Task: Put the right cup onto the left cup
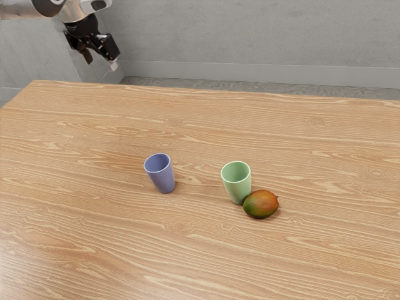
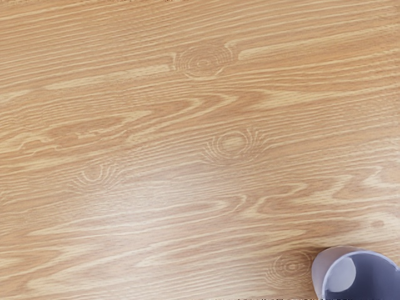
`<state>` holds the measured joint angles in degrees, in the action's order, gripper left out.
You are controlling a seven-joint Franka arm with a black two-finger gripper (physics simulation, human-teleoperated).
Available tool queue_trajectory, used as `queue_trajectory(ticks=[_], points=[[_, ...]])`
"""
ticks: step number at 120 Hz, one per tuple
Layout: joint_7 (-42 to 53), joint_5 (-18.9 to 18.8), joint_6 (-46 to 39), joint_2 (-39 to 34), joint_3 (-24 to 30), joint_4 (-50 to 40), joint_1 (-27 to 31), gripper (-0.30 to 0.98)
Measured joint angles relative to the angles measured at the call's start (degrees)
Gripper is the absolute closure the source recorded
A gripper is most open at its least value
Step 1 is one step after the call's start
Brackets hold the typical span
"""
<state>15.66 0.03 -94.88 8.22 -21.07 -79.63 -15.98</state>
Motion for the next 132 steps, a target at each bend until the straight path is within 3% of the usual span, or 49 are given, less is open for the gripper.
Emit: queue_trajectory(ticks=[32, 67, 97, 132], points=[[-3.9, 0.0, -3.3, 0.4, 1.2, -5.8, -3.5, 0.01], [-23.0, 2.2, -9.7, 8.1, 7.5, -8.2, -8.5, 0.02], [-37.0, 3.5, -17.2, 1.5, 12.8, -22.9, -13.6, 0.02], [-50.4, 4.1, -22.5, 5.3, 17.5, -23.9, -16.3, 0.02]])
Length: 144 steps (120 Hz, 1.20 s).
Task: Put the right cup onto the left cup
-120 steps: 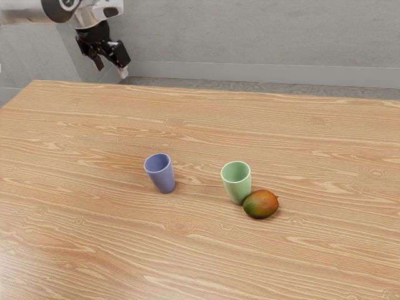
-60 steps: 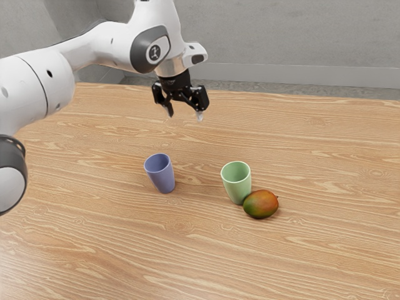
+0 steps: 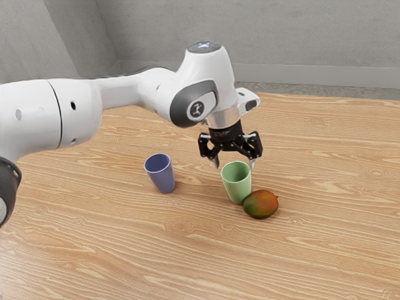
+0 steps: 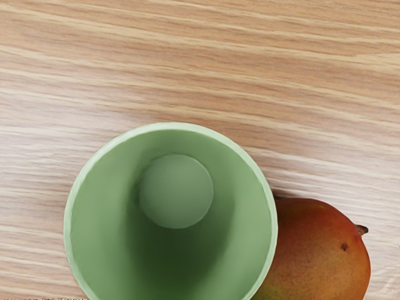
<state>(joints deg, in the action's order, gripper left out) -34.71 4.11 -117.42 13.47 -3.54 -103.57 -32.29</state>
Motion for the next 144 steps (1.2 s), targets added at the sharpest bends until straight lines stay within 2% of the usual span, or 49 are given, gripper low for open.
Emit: queue_trajectory(ticks=[35, 59, 114, 121, 135, 144], points=[[-8.2, 0.2, -0.6, 5.3, 0.6, 5.9, -0.2, 0.02], [-12.0, 0.2, -0.2, 4.5, 0.8, 3.9, -0.8, 0.02], [-16.9, -0.2, -2.1, 8.9, 0.7, 4.6, -0.4, 0.06], [-17.3, -0.2, -2.3, 9.1, 0.7, 4.6, -0.4, 0.12], [-18.0, -0.2, -2.5, 9.1, 0.7, 4.6, -0.4, 0.41], [-18.3, 0.0, -2.6, 9.0, 0.7, 4.6, -0.3, 0.54]])
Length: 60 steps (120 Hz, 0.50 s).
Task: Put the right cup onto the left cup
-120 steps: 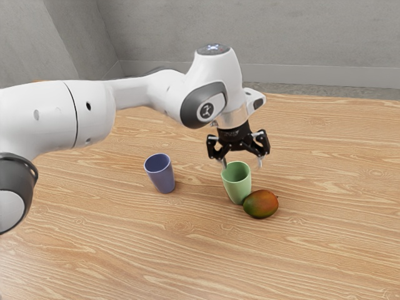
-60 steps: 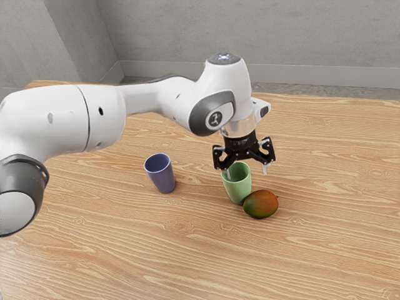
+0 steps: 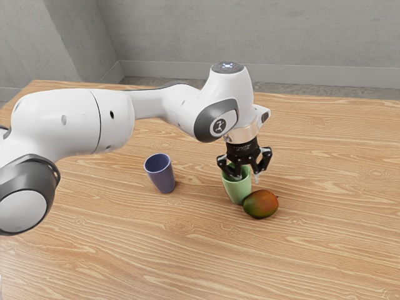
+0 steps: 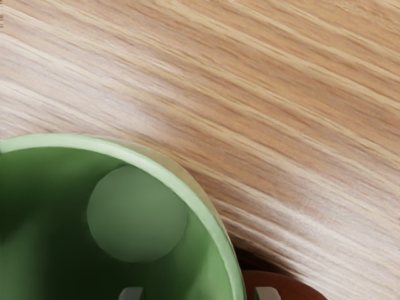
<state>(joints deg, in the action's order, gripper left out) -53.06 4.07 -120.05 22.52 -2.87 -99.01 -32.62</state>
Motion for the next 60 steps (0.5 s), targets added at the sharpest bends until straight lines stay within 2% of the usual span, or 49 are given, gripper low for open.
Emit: queue_trajectory(ticks=[25, 60], points=[[-0.9, 0.2, -0.1, 0.0, -0.2, -0.1, 0.1, 0.71], [-1.8, 0.2, 0.1, 0.0, -0.3, -0.2, 0.1, 0.77]])
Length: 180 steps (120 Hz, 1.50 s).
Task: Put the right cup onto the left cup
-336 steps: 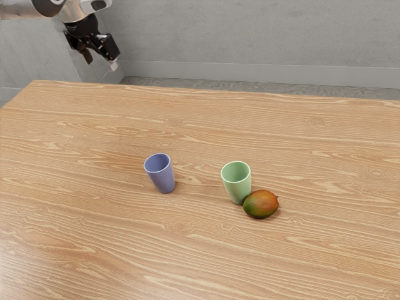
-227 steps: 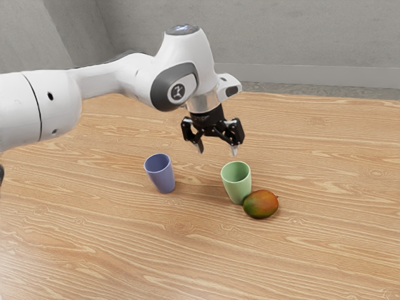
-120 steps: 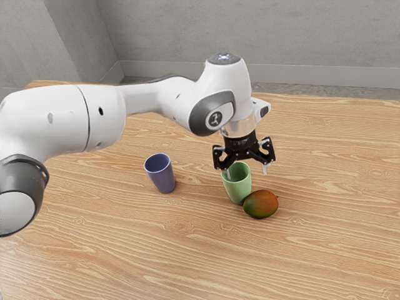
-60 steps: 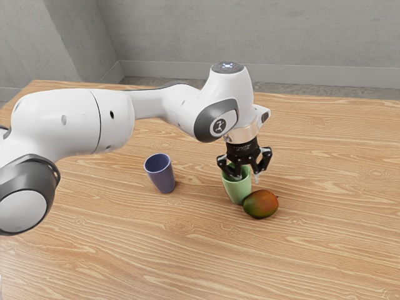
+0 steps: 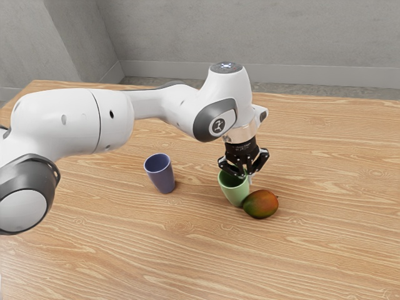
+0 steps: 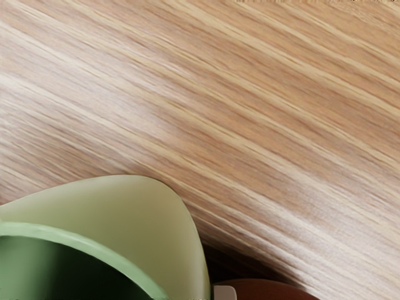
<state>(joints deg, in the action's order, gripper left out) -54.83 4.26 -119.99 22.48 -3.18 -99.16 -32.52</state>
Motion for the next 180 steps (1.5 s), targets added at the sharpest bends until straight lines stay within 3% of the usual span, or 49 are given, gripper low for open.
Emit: queue_trajectory(ticks=[47, 72, 114, 180], points=[[-0.6, -1.6, 5.9, -2.1, -1.3, 2.9, 0.9, 0.78], [-0.2, -2.6, 13.0, -6.5, -2.0, 6.7, 5.7, 0.78], [0.8, -2.8, 18.4, -13.2, -6.1, 1.8, 8.7, 0.78], [2.4, -2.1, 18.7, -10.2, -6.8, 2.1, 14.1, 0.78]])
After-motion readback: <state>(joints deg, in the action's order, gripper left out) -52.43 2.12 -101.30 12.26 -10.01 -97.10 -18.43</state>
